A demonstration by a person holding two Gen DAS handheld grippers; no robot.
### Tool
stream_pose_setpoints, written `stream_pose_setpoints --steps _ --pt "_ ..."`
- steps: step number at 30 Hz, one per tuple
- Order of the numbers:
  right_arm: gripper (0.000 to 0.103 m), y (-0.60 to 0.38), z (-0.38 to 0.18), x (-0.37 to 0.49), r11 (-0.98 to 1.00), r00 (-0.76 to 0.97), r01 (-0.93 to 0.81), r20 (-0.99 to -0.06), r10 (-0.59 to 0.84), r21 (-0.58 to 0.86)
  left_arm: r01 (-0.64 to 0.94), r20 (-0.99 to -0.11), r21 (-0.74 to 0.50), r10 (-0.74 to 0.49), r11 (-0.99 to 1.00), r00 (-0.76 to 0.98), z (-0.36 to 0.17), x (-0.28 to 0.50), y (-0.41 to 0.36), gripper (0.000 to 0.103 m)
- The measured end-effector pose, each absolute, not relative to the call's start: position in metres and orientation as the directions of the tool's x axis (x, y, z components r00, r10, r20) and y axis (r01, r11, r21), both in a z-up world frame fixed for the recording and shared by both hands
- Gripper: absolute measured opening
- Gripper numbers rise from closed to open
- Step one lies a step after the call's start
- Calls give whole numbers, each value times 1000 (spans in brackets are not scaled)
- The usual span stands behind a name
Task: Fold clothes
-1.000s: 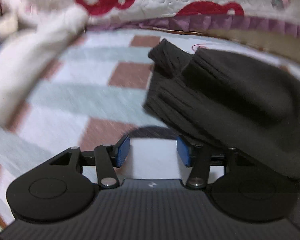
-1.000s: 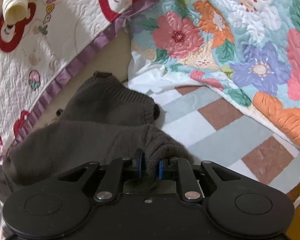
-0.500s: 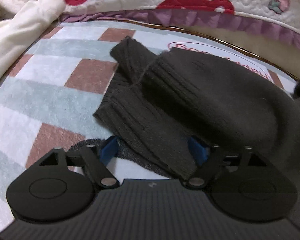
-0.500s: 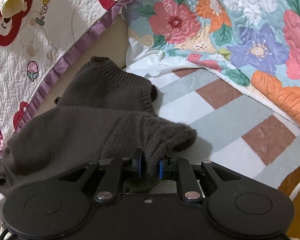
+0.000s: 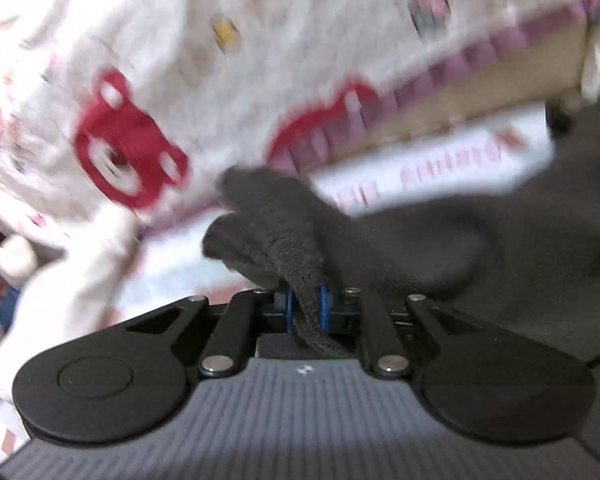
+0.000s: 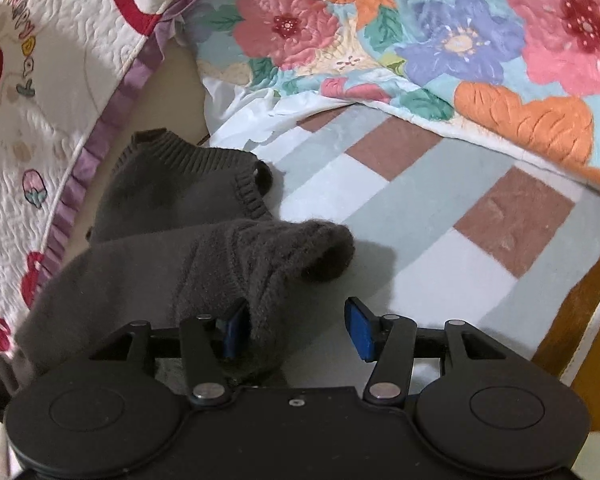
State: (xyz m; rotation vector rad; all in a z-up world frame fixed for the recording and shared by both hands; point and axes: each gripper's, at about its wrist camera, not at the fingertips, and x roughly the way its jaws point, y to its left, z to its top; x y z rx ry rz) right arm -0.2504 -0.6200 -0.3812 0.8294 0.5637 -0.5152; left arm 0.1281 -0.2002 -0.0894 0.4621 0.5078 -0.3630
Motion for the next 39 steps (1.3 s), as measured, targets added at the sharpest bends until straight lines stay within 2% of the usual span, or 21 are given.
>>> stream_pose_setpoints --steps 2,4,7,9,11,12,16,19,21,23,25,26,29,31,32,34,35,36,39 --pt "58 -619 -378 -250 558 747 612 -642 -173 561 432 -493 272 -261 860 830 -58 109 -175 12" --pt "58 -616 -373 -251 557 760 591 -635 -140 584 394 -481 210 -256 895 839 -49 90 -146 12" --pt "58 -609 -370 -254 555 777 566 -620 -112 610 303 -618 83 -189 949 763 -85 75 -104 12" --pt "58 -607 -374 -257 544 784 560 -612 -105 625 226 -754 -25 -167 974 635 -129 76 -79 12" --pt "58 -606 -377 -257 537 781 566 -616 -105 626 124 -814 -165 -206 978 543 -157 78 -59 13" --pt "58 -605 -378 -257 537 779 567 -618 -103 625 84 -796 -229 -236 970 558 -157 78 -52 14" --pt "59 -605 -377 -254 545 780 566 -616 -110 619 72 -792 -276 -269 959 549 -148 89 -50 21" --pt "59 -604 -381 -251 546 786 561 -608 -115 622 29 -790 -329 -292 944 539 -153 92 -47 30" --pt "58 -599 -383 -250 577 798 536 -592 -108 617 -10 -792 -383 -323 924 517 -161 94 -45 42" --pt "26 -592 -379 -248 634 830 472 -552 -84 613 -21 -779 -411 -339 911 527 -165 100 -48 42" --pt "17 -586 -371 -247 690 866 390 -498 -50 609 1 -780 -395 -336 919 528 -164 108 -54 33" --pt "16 -585 -364 -246 708 884 347 -468 -27 615 20 -783 -372 -325 928 531 -162 113 -58 12" --pt "15 -593 -340 -242 711 920 266 -392 15 651 93 -760 -304 -300 948 577 -136 120 -69 11" --pt "13 -605 -319 -249 682 949 217 -314 20 698 156 -699 -245 -286 957 656 -98 110 -75 10" --pt "13 -609 -309 -256 661 961 191 -276 25 725 178 -671 -203 -269 963 691 -79 101 -79 9" --pt "12 -613 -291 -271 631 966 182 -258 30 754 247 -615 -65 -234 967 753 -38 71 -92 9" --pt "12 -614 -282 -277 631 964 187 -265 31 753 276 -593 -24 -236 961 770 -26 58 -96 9" --pt "12 -609 -276 -281 673 948 218 -317 26 707 293 -585 6 -235 956 776 -19 46 -96 9" --pt "12 -596 -283 -287 751 900 273 -435 21 602 309 -631 6 -236 951 739 -29 33 -87 9"
